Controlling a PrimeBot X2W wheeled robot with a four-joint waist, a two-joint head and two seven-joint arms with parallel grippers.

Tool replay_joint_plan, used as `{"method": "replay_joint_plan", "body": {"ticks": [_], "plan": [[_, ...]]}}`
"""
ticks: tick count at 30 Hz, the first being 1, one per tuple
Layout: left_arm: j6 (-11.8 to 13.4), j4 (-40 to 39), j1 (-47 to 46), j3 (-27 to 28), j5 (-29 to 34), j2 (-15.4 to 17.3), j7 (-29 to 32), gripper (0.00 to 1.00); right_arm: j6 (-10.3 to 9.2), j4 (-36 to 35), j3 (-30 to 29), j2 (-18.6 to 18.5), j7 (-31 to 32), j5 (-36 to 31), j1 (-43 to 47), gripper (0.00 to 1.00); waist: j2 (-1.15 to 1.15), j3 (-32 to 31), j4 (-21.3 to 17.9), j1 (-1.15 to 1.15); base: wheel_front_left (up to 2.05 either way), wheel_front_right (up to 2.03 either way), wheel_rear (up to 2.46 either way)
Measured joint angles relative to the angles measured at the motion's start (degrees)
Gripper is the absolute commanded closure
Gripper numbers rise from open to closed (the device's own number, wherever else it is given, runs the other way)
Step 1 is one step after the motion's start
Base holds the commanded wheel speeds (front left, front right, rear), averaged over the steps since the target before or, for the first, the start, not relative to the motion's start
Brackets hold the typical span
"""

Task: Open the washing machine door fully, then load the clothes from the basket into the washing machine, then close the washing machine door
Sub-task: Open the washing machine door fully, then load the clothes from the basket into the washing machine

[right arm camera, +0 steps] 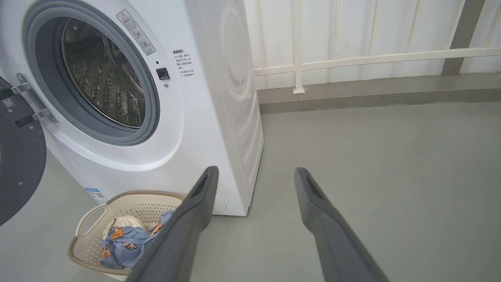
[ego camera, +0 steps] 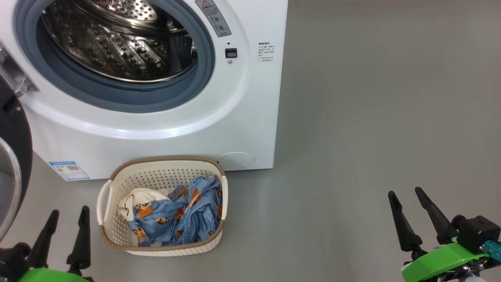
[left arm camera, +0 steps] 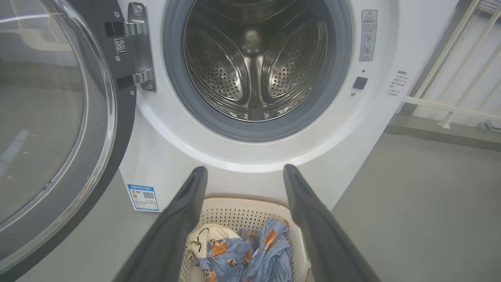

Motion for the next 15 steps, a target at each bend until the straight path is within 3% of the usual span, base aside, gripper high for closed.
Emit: {"method": "replay_joint_plan", "body": {"ticks": [7, 15], "plan": [[0.00, 0.34, -0.04, -0.30, -1.63, 0.37, 0.00, 0.00, 0.00, -0.05, 0.00, 0.02, 0.00, 0.00, -0.02, 0.00, 0.00, 0.64, 0.10, 0.00, 0.06, -0.24, 0.18], [0.00, 0.33, -0.57, -0.67, -2.46, 1.04, 0.00, 0.00, 0.00, -0.24, 0.04, 0.23, 0.00, -0.02, -0.12, 0.00, 0.00, 1.53, 0.10, 0.00, 0.50, -1.37, 0.87]]}}
